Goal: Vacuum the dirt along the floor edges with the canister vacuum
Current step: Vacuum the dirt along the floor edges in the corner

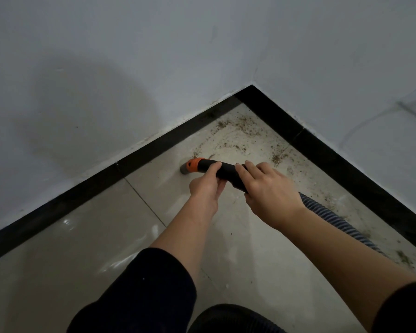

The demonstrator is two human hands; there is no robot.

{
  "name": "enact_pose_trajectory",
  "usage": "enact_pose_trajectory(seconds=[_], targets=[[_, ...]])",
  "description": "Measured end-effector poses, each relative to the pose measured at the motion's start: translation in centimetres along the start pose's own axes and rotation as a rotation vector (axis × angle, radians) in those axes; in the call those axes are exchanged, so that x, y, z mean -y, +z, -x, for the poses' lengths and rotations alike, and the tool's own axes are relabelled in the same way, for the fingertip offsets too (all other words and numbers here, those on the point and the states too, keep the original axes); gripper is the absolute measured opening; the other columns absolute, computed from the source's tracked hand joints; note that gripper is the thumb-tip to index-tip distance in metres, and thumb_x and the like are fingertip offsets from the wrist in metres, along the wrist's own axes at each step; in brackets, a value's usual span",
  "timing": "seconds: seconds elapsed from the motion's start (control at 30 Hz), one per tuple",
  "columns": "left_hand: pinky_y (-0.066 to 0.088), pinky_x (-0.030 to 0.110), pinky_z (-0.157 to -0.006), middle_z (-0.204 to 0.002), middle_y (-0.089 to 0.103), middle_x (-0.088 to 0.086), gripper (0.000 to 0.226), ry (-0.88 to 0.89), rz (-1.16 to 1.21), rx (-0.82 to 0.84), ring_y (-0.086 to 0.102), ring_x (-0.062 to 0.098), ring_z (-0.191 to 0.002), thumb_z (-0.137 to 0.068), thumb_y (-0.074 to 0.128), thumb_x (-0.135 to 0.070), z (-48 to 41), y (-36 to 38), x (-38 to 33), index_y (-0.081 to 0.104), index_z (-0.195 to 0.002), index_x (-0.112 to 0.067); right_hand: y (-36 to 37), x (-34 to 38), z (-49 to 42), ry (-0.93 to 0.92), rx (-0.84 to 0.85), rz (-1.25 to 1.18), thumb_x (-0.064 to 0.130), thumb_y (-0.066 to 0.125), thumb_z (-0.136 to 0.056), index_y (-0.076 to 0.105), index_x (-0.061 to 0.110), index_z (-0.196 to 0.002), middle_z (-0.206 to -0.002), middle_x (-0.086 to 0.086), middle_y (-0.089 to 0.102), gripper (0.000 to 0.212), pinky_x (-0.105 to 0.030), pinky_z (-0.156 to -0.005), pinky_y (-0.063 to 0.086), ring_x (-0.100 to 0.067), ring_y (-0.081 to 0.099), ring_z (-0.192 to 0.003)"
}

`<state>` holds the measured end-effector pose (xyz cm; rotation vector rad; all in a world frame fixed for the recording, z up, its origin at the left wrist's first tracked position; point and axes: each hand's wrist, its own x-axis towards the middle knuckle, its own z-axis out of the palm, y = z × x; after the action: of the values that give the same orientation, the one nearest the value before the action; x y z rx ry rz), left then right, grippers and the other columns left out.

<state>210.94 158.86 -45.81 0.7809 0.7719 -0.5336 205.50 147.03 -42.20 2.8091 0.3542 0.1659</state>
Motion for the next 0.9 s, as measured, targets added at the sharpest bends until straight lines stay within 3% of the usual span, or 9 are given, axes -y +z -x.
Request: enact_pose_trajectory(seconds=[0.2, 0.33, 0.47, 0.63, 0.77, 0.9], targets=[[0.054, 0.022, -0.080, -0.114, 0.067, 0.021, 0.042, 0.017, 0.016, -0.014, 0.065, 0.013, -0.077, -0.089, 0.070, -0.013, 0.1, -0.9, -0.9, 0.056, -0.125, 0.005, -0.3, 1.0, -0.7, -0.022, 0.005, -0.006, 0.015, 0.083, -0.060, 0.061, 0.003, -0.123, -0.105, -0.010, 0.066, 0.068, -0.034, -0.062, 0.052, -0.027, 0.061, -0.078], [0.055, 0.019, -0.070, -0.110, 0.068, 0.020, 0.042, 0.029, 0.014, -0.021, 0.066, 0.013, -0.077, -0.089, 0.071, -0.014, 0.2, -1.5, -1.5, 0.057, -0.124, 0.005, -0.6, 1.6, -1.1, -0.026, 0.033, 0.003, 0.017, 0.083, -0.063, 0.059, 0.004, -0.126, -0.109, -0.010, 0.065, 0.069, -0.035, -0.066, 0.053, -0.027, 0.061, -0.082], [0.055, 0.020, -0.075, -0.111, 0.068, 0.020, 0.041, 0.026, 0.016, -0.031, 0.066, 0.013, -0.078, -0.089, 0.070, -0.014, 0.5, -2.4, -1.8, 0.057, -0.123, 0.004, -0.8, 2.3, -1.2, -0.046, 0.039, 0.009, 0.017, 0.081, -0.066, 0.057, 0.005, -0.128, -0.110, -0.009, 0.064, 0.068, -0.034, -0.066, 0.052, -0.026, 0.060, -0.083], [0.055, 0.018, -0.068, -0.110, 0.068, 0.019, 0.043, 0.039, 0.018, -0.054, 0.065, 0.012, -0.076, -0.088, 0.071, -0.015, 0.7, -3.4, -2.5, 0.056, -0.124, 0.003, -1.1, 3.4, -1.5, -0.057, -0.003, 0.001, 0.015, 0.083, -0.061, 0.061, 0.005, -0.124, -0.104, -0.008, 0.066, 0.067, -0.032, -0.059, 0.051, -0.025, 0.060, -0.078], [0.055, 0.017, -0.064, -0.110, 0.069, 0.018, 0.043, 0.043, 0.022, -0.061, 0.066, 0.012, -0.075, -0.088, 0.071, -0.015, 0.9, -3.9, -2.8, 0.056, -0.125, 0.002, -1.1, 3.8, -1.7, -0.081, 0.002, -0.011, 0.013, 0.079, -0.067, 0.057, 0.004, -0.128, -0.107, -0.009, 0.064, 0.066, -0.035, -0.065, 0.052, -0.026, 0.059, -0.082], [0.056, 0.019, -0.070, -0.109, 0.069, 0.019, 0.043, 0.051, 0.035, -0.053, 0.066, 0.012, -0.074, -0.088, 0.071, -0.014, 1.1, -4.0, -3.1, 0.056, -0.125, 0.003, -1.1, 3.9, -1.9, -0.083, -0.028, -0.022, 0.010, 0.081, -0.063, 0.059, 0.002, -0.124, -0.104, -0.012, 0.065, 0.066, -0.036, -0.062, 0.053, -0.028, 0.059, -0.077]])
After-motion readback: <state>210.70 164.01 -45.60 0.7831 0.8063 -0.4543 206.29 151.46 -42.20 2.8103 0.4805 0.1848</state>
